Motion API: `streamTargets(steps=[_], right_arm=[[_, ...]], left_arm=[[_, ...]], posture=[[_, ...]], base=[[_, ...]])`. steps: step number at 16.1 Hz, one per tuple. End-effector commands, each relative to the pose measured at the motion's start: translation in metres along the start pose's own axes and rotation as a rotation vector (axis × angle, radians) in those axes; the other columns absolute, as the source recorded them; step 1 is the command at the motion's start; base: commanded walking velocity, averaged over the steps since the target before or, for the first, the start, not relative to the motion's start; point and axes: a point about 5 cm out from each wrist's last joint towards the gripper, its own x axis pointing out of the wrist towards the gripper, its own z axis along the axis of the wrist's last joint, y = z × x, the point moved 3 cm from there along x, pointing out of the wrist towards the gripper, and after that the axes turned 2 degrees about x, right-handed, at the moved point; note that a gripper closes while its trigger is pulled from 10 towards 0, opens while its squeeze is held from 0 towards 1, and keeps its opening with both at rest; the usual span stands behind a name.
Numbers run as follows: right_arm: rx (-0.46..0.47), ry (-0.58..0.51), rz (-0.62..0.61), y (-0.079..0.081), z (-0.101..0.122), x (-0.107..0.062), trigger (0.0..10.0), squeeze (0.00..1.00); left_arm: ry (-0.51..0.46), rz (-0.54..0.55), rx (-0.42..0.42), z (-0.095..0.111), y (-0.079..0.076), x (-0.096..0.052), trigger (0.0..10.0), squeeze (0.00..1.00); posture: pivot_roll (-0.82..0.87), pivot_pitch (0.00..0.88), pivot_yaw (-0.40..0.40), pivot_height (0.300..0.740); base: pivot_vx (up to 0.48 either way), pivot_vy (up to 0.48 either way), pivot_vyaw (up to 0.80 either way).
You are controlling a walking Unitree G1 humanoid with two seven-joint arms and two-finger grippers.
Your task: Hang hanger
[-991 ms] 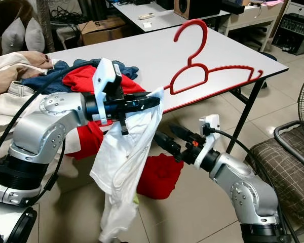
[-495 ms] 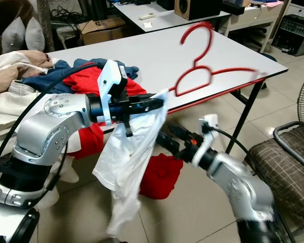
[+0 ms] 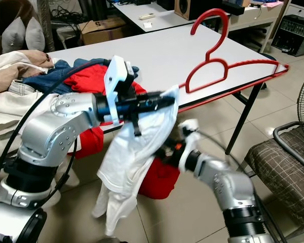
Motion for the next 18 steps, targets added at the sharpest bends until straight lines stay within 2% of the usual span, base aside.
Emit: streamTargets(steps=[1, 5, 9, 10, 11, 15, 16, 17, 18], right_arm=[[-0.013, 0.044, 0.022, 0.003, -0.007, 0.0, 10.0, 0.0], [0.009, 0.203, -0.002, -0.006, -0.037, -0.007, 10.0, 0.0], [0.043, 0.328, -0.061, -0.02, -0.069, -0.026, 10.0, 0.0], [0.063, 0.355, -0.086, -0.026, -0.077, -0.035, 4.4, 0.0], [0.076, 0.368, -0.106, -0.03, -0.082, -0.042, 0.0, 0.0], [0.105, 0.367, -0.178, -0.045, -0.089, -0.075, 0.0, 0.0], [0.111, 0.349, -0.21, -0.05, -0.086, -0.085, 0.0, 0.0], [0.111, 0.344, -0.217, -0.052, -0.085, -0.087, 0.0, 0.0], [0.126, 0.286, -0.28, -0.063, -0.074, -0.102, 0.0, 0.0]], left_arm=[[-0.017, 0.025, 0.044, 0.009, 0.006, 0.0, 0.0, 0.0], [-0.035, 0.041, 0.051, 0.015, 0.009, 0.001, 0.0, 0.0], [-0.038, 0.094, 0.073, 0.019, 0.022, -0.005, 0.0, 0.0], [-0.033, 0.118, 0.084, 0.019, 0.028, -0.009, 0.0, 0.0], [-0.028, 0.132, 0.091, 0.019, 0.033, -0.013, 0.0, 0.0], [0.022, 0.168, 0.128, 0.012, 0.044, -0.027, 0.0, 0.0], [0.033, 0.173, 0.13, 0.01, 0.046, -0.031, 0.0, 0.0], [0.035, 0.173, 0.13, 0.01, 0.047, -0.032, 0.0, 0.0], [0.057, 0.18, 0.141, 0.005, 0.049, -0.037, 0.0, 0.0]], posture=[[0.03, 0.016, 0.069, 0.74], [0.03, 0.02, 0.069, 0.74], [0.03, 0.018, 0.063, 0.74], [0.03, 0.017, 0.062, 0.74], [0.02, 0.018, 0.061, 0.74], [0.02, 0.018, 0.055, 0.74], [0.02, 0.018, 0.055, 0.74], [0.02, 0.018, 0.055, 0.74], [0.02, 0.02, 0.055, 0.74]], base=[[0.0, 0.0, 0.0], [0.0, 0.0, 0.0], [0.0, 0.0, 0.0], [0.0, 0.0, 0.0], [0.0, 0.0, 0.0], [0.0, 0.0, 0.0], [0.0, 0.0, 0.0], [0.0, 0.0, 0.0], [0.0, 0.0, 0.0]])
